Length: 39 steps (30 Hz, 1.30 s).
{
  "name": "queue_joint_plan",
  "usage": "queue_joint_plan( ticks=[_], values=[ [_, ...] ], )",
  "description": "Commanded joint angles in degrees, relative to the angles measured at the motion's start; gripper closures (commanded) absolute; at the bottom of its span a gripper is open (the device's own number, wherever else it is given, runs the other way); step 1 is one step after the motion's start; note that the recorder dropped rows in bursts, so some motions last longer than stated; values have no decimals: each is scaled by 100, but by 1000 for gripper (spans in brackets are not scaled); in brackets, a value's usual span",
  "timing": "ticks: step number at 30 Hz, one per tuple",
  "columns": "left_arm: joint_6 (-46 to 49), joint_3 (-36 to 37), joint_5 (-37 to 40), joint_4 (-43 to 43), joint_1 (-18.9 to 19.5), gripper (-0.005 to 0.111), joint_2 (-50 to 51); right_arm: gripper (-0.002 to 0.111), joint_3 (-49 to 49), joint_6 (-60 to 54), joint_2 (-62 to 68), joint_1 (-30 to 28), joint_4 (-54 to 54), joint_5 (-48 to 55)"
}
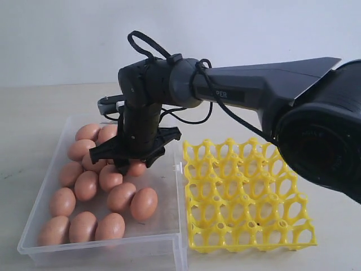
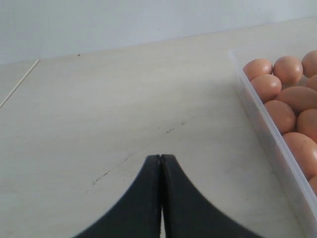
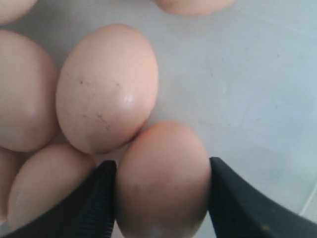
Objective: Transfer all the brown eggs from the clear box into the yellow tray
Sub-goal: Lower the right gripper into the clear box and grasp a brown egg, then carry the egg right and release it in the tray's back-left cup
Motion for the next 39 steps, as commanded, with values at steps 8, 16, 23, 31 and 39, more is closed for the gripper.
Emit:
queue_joint_plan(
  ticks=[8,16,23,31,39],
  values=[
    [-27,-23,-52,-14,-33,107,-32,108,184,-358,-668,-12,-521,-789],
    [-27,-23,-52,-14,-33,107,-32,108,2713,-717,-2404,-198,-767,-4002],
    [-27,-23,-52,-14,-33,107,-32,108,5117,-1400,-3693,-669,-544,-6197],
    [-27,-23,-52,-14,-33,107,-32,108,6694,-4224,-4089,-944,904,-7685],
    [-27,-23,-52,-14,-33,107,-32,108,7706,-4671,-4138,-944,904,-8841]
  ],
)
